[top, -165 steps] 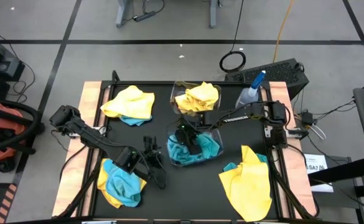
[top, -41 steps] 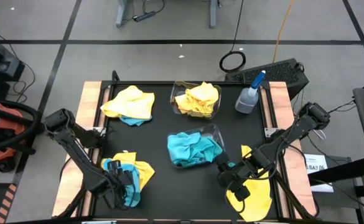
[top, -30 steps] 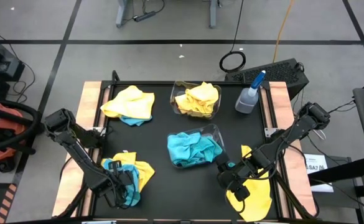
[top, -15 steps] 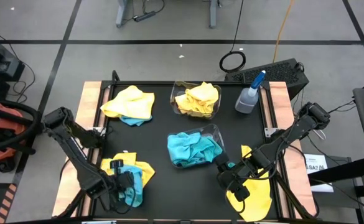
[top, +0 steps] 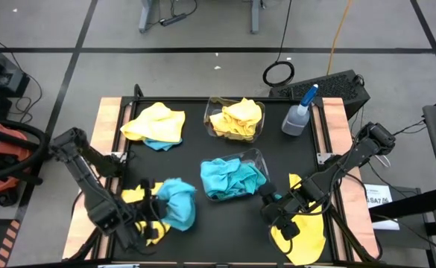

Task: Sort microfiber towel by color & place in baskets
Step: Put the blue microfiber cloth into the bottom transparent bin

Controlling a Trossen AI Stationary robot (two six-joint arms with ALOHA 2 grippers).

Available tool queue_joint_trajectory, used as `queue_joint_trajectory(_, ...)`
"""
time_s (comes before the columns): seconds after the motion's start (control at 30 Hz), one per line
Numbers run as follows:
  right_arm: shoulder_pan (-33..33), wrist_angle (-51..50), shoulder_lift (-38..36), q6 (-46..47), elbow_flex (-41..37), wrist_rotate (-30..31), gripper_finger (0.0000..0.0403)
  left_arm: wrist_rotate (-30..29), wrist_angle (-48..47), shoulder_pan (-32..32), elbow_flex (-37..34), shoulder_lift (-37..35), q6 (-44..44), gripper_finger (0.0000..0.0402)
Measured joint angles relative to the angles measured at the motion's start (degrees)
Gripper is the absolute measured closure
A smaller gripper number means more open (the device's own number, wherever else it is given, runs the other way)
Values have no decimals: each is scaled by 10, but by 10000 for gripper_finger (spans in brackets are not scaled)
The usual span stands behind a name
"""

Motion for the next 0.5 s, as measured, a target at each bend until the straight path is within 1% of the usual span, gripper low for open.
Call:
queue_joint_trajectory(0.07, 0, -16, 0, 14, 0, 12, 195, -14, 11, 17, 0, 0, 36, 394)
queue_joint_trajectory(0.17, 1, -48, 0, 41, 0, 41, 195, -19, 37, 48, 0, 0, 96, 394)
queue_joint_trajectory(0.3, 1, -72, 0, 72, 0, 47, 195, -19, 92, 96, 0, 0, 195, 394)
queue_joint_trajectory(0.4, 5, -77, 0, 88, 0, 48, 195, -1, 133, 133, 0, 0, 264, 394)
queue_joint_trajectory(0.5, 16, -82, 0, 97, 0, 64, 195, 21, 167, 172, 0, 0, 324, 394)
